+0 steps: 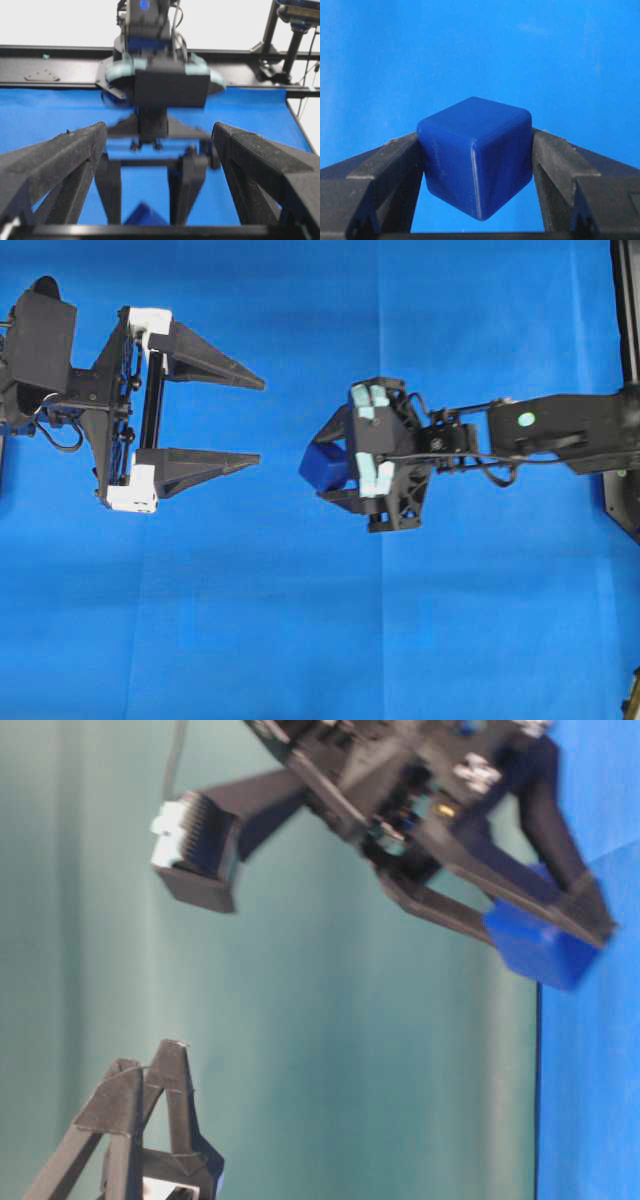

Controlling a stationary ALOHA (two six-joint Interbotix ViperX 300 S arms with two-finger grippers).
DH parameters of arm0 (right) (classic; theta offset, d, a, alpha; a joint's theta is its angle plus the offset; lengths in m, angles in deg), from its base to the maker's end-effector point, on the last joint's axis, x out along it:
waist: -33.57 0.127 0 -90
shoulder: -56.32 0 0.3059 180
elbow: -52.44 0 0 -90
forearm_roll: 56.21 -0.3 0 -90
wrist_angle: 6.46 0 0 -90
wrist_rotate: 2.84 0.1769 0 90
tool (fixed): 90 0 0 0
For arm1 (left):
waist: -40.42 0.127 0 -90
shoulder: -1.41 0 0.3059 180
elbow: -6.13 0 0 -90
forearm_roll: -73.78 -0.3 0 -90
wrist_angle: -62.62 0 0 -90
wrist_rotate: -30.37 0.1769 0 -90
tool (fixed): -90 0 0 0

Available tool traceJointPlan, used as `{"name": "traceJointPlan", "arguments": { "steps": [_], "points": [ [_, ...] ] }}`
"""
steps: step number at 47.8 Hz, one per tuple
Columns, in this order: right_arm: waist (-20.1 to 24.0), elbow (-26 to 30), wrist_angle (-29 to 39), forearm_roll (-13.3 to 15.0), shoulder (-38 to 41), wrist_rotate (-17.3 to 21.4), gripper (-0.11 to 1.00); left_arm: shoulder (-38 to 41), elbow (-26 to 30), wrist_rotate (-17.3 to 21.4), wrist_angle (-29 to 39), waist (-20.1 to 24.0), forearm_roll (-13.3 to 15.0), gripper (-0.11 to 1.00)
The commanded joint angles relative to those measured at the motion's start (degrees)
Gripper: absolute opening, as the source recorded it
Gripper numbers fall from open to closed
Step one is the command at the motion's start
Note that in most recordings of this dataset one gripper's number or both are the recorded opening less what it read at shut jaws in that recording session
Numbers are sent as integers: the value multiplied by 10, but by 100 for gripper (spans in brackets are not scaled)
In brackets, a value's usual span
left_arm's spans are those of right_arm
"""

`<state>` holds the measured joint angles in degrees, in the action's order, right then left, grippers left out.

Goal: Handover the blue block to the right arm after grasping it with the left arm, then place it in the designated position.
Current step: 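Move the right gripper with the cube toward the table center and lower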

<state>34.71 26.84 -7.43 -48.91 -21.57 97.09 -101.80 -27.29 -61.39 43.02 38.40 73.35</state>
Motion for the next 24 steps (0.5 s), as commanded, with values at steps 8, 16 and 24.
{"name": "traceJointPlan", "arguments": {
  "steps": [8, 16, 24],
  "points": [
    [0, 43, -40, -9, 57, 0, 47, 2, 18, 2, -3, -2, -1, 91],
    [-2, 69, -43, -14, 102, 0, 47, 2, 18, 1, -3, -2, -1, 91],
    [-3, 85, -49, -18, 136, 0, 47, 0, 17, -2, -3, -2, -1, 91]
  ]
}}
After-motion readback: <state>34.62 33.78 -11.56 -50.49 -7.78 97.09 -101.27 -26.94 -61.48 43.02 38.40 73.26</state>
